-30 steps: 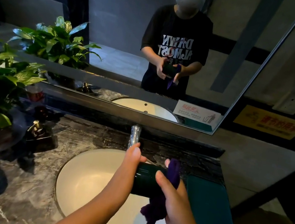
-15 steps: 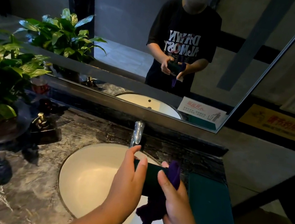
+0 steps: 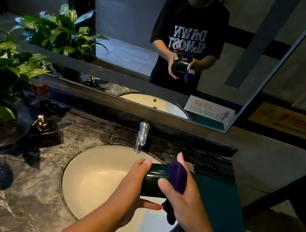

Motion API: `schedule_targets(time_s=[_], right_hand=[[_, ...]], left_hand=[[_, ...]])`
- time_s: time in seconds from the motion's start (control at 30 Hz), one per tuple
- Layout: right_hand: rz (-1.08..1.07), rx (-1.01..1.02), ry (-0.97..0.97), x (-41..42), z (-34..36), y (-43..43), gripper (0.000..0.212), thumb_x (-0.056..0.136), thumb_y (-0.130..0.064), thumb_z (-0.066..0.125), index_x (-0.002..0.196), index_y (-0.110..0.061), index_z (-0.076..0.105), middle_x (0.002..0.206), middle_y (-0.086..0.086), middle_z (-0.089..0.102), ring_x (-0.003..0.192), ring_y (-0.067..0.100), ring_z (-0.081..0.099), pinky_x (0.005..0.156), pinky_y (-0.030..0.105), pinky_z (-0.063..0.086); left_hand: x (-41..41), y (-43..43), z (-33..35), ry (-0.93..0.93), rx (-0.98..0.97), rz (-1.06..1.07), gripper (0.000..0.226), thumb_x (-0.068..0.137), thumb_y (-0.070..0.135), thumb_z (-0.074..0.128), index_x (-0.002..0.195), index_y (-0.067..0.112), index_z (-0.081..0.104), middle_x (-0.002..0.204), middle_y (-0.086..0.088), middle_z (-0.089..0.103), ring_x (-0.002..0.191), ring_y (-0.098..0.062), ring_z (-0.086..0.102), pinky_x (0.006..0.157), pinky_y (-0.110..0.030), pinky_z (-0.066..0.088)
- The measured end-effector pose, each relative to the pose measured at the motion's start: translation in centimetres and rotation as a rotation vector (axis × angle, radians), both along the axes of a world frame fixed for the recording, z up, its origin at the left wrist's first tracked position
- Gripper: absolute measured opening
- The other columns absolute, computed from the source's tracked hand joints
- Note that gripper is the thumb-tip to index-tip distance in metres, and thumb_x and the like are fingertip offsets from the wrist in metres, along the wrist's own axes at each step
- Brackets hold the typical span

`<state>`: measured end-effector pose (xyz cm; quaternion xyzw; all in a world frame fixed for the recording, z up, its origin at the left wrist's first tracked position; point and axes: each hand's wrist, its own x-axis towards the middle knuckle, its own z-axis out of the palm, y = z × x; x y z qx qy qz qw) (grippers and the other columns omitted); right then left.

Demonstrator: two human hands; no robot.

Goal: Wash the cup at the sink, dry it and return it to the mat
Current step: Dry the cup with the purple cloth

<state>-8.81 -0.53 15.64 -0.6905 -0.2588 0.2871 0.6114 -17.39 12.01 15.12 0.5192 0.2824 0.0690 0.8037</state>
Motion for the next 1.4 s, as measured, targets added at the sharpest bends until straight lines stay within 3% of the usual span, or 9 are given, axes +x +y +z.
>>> schedule_targets(time_s=[0.23,0.33,0.47,0.63,0.83,0.93,1.1,1.3,1.4], right_hand=[[0.087,-0.095,-0.074,-1.2,-1.0,0.1,0.091,0.070,-0.065,0.071,0.138,-0.074,0.010,0.110,-0.041,0.061,0.105,-0.004,0.065,0.086,0.021,0.056],[0.015,-0.005,0.126,-1.3,-1.2,0.5,0.083,0.063,-0.065,0.083,0.133,-0.072,0.038,0.109,-0.022,0.072,0.095,0.016,0.075,0.073,0.038,0.064],[-0.060,0.208,0.566,-0.9,-1.9,0.6,0.090,0.061,-0.040,0.094,0.140,-0.016,0.057,0.114,0.018,0.076,0.103,0.035,0.074,0.078,0.045,0.063],[0.031,0.267,0.701,-0.8,-2.5,-0.1,0.067,0.062,-0.030,0.099,0.121,-0.011,0.073,0.111,0.022,0.076,0.101,0.036,0.075,0.083,0.048,0.062],[-0.059,0.137,0.352,-1.3,-1.3,-0.2,0.072,0.067,-0.050,0.089,0.132,-0.048,0.059,0.109,-0.007,0.078,0.092,0.030,0.076,0.066,0.049,0.062],[-0.003,0.032,0.082,-1.9,-0.8,-0.6,0.083,0.072,-0.062,0.076,0.140,-0.071,0.030,0.111,-0.039,0.066,0.098,0.003,0.072,0.070,0.025,0.061],[0.084,-0.016,-0.071,-2.3,-1.2,-0.6,0.093,0.072,-0.077,0.071,0.145,-0.074,0.013,0.128,-0.030,0.060,0.120,0.001,0.061,0.092,0.021,0.053],[-0.042,0.158,0.390,-2.3,-1.7,0.1,0.087,0.068,-0.041,0.090,0.142,-0.056,0.046,0.114,-0.007,0.076,0.090,0.045,0.075,0.067,0.063,0.062],[-0.080,0.243,0.632,-2.2,-2.1,0.3,0.090,0.067,-0.035,0.091,0.146,-0.018,0.052,0.118,0.019,0.075,0.105,0.040,0.074,0.073,0.051,0.064]], left_hand=[[-0.2,1.5,-0.3,0.184,-0.196,0.061,0.044,0.097,0.051,0.054,0.114,0.012,0.064,0.082,-0.010,0.077,0.057,-0.019,0.072,0.048,-0.028,0.053],[0.1,0.6,-0.8,0.019,0.200,0.182,0.045,0.101,0.046,0.049,0.142,0.032,0.042,0.104,0.001,0.068,0.078,-0.016,0.073,0.050,-0.029,0.055],[-1.0,0.6,-1.3,-0.233,0.832,0.096,0.067,0.089,0.054,0.048,0.151,0.044,0.027,0.101,0.029,0.058,0.095,0.000,0.062,0.078,-0.013,0.050],[-2.4,1.8,-2.1,-0.430,1.267,-0.035,0.069,0.094,0.045,0.052,0.154,0.042,0.019,0.120,0.008,0.057,0.107,-0.003,0.056,0.086,-0.019,0.048],[-1.0,0.1,-0.2,-0.210,0.507,0.041,0.060,0.089,0.062,0.042,0.146,0.056,0.024,0.124,0.016,0.055,0.109,-0.002,0.061,0.095,-0.029,0.054],[-0.2,0.6,0.3,0.023,0.091,0.051,0.048,0.094,0.063,0.042,0.135,0.037,0.048,0.115,-0.005,0.071,0.098,-0.020,0.073,0.084,-0.043,0.062],[-0.8,2.0,0.2,0.231,-0.250,-0.060,0.044,0.095,0.057,0.054,0.112,0.017,0.062,0.080,-0.009,0.079,0.062,-0.023,0.076,0.053,-0.034,0.058],[-0.7,0.2,-0.9,-0.146,0.534,0.152,0.051,0.097,0.045,0.047,0.147,0.043,0.037,0.093,0.019,0.063,0.082,-0.001,0.067,0.063,-0.013,0.051],[-1.9,0.9,-1.4,-0.360,1.074,0.017,0.060,0.093,0.043,0.048,0.149,0.041,0.030,0.105,0.023,0.059,0.097,-0.003,0.062,0.081,-0.017,0.050]])
